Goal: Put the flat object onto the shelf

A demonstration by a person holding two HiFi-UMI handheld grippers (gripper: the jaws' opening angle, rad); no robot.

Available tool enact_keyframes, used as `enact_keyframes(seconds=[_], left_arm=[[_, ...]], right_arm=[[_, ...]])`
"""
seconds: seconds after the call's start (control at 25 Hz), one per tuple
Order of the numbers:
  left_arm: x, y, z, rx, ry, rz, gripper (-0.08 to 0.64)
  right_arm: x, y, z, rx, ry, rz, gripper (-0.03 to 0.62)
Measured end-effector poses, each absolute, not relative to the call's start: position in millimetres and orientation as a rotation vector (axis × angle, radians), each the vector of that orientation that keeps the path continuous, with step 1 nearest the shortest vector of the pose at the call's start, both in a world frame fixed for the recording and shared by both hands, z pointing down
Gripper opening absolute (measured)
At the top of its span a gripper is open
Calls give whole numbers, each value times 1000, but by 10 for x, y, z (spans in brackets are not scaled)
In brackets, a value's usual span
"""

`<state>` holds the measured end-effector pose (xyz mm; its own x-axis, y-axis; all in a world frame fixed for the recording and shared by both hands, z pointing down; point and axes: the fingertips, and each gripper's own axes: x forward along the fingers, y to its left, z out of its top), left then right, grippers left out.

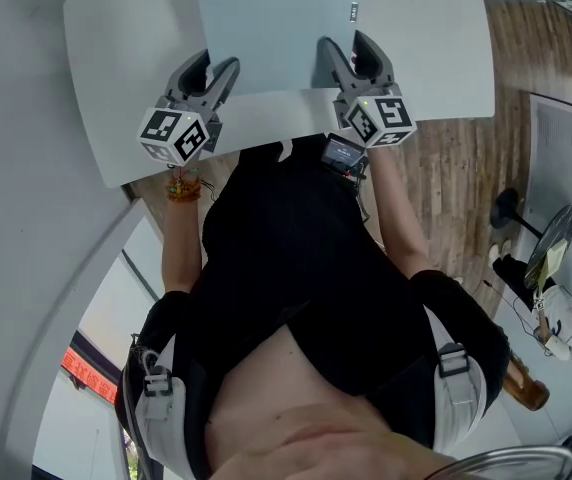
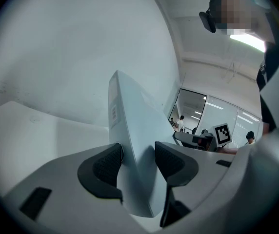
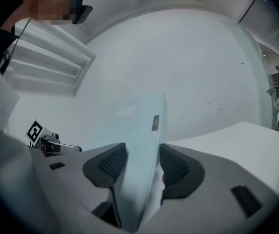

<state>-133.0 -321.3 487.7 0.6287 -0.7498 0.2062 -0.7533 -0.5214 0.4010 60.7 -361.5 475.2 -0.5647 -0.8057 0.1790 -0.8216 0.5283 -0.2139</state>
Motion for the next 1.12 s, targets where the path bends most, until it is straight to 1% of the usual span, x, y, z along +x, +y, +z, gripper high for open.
enact_keyframes(seconds=[1.12], left_arm=[[-1291,-3323,5686,2164,-1127,186,212]], right_arm=[[631,-3802,5714,1344,-2495,726,215]])
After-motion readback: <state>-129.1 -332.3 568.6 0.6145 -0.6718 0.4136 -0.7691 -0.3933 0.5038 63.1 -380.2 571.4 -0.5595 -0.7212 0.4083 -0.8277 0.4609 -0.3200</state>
